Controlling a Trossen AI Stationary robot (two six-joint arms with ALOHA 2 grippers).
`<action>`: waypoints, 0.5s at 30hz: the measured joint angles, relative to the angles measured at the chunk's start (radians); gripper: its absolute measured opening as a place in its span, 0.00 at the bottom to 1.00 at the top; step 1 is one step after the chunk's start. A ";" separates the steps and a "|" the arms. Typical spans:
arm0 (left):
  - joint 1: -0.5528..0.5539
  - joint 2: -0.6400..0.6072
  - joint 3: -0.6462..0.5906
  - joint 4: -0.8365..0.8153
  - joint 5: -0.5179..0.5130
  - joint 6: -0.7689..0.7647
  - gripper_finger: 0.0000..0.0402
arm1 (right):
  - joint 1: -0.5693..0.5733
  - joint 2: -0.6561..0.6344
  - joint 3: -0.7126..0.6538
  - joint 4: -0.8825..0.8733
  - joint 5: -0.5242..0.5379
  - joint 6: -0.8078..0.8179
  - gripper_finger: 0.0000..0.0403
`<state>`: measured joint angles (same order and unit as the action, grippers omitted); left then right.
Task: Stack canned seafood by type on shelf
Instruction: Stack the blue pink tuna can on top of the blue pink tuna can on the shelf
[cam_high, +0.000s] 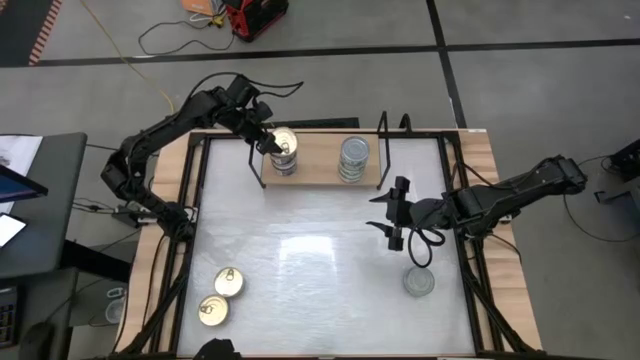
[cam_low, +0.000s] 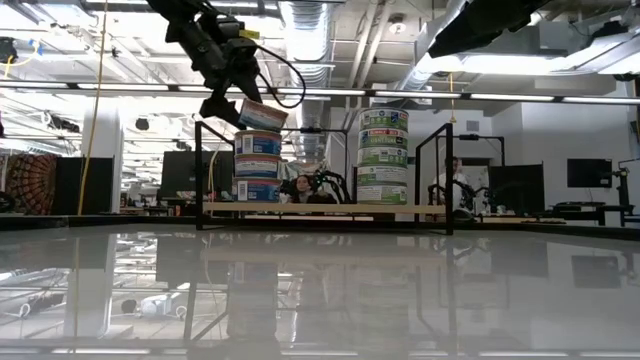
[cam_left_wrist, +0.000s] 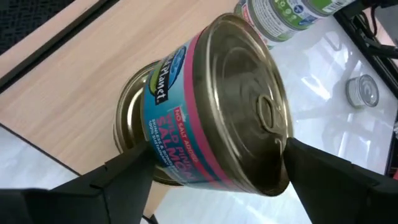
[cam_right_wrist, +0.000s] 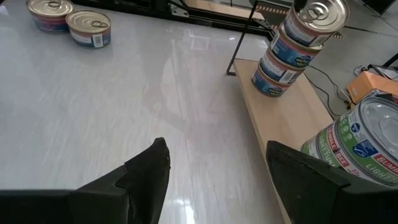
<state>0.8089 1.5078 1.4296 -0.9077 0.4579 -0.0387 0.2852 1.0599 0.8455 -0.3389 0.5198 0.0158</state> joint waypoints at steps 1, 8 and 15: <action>0.000 0.000 0.000 0.000 -0.003 0.002 0.85 | 0.000 0.000 0.000 0.000 0.000 0.000 0.72; 0.012 -0.002 0.076 -0.047 -0.085 0.058 0.85 | 0.000 0.000 0.000 0.000 0.000 0.001 0.72; -0.002 -0.002 0.163 -0.055 -0.151 0.130 0.85 | 0.000 0.000 0.000 -0.002 0.000 0.003 0.72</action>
<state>0.8073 1.5057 1.5924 -0.9628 0.3073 0.0909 0.2855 1.0599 0.8455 -0.3405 0.5198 0.0189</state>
